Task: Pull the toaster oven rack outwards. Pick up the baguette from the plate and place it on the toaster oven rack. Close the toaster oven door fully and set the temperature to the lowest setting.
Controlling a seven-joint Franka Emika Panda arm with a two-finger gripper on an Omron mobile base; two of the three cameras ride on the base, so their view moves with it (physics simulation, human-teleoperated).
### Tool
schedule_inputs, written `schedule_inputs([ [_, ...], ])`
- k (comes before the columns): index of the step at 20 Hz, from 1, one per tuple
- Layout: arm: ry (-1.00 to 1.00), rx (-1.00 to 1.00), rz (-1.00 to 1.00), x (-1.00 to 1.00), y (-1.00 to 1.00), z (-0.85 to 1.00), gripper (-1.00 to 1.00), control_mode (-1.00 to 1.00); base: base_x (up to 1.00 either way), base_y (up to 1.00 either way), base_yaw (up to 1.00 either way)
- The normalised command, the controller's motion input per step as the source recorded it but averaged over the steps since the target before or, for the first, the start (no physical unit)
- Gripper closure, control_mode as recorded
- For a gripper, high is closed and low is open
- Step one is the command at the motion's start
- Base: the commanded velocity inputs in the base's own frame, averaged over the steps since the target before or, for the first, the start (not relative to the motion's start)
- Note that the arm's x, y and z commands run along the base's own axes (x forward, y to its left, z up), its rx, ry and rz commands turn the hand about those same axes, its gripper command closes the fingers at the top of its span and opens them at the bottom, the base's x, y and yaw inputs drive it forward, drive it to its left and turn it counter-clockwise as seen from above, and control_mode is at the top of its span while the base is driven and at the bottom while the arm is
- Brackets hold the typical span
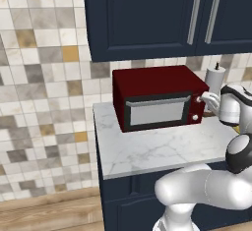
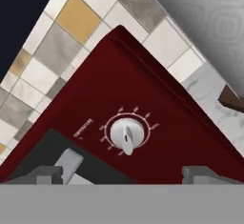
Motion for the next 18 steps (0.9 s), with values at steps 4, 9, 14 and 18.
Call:
schedule_inputs([
  [4, 0.0, 0.13, 0.0, 0.0, 0.0, 0.1, -1.0, -1.0, 0.0, 0.0, 0.0],
  [9, 0.02, 0.04, 0.0, 0.0, 0.0, 0.0, -1.0, -1.0, 0.0, 0.0, 0.0],
  [14, 0.0, 0.0, 0.0, 0.0, 0.03, 0.0, -1.0, -1.0, 0.0, 0.0, 0.0],
  [18, 0.0, 0.0, 0.0, 0.0, 0.15, 0.0, -1.0, -1.0, 0.0, 0.0, 0.0],
])
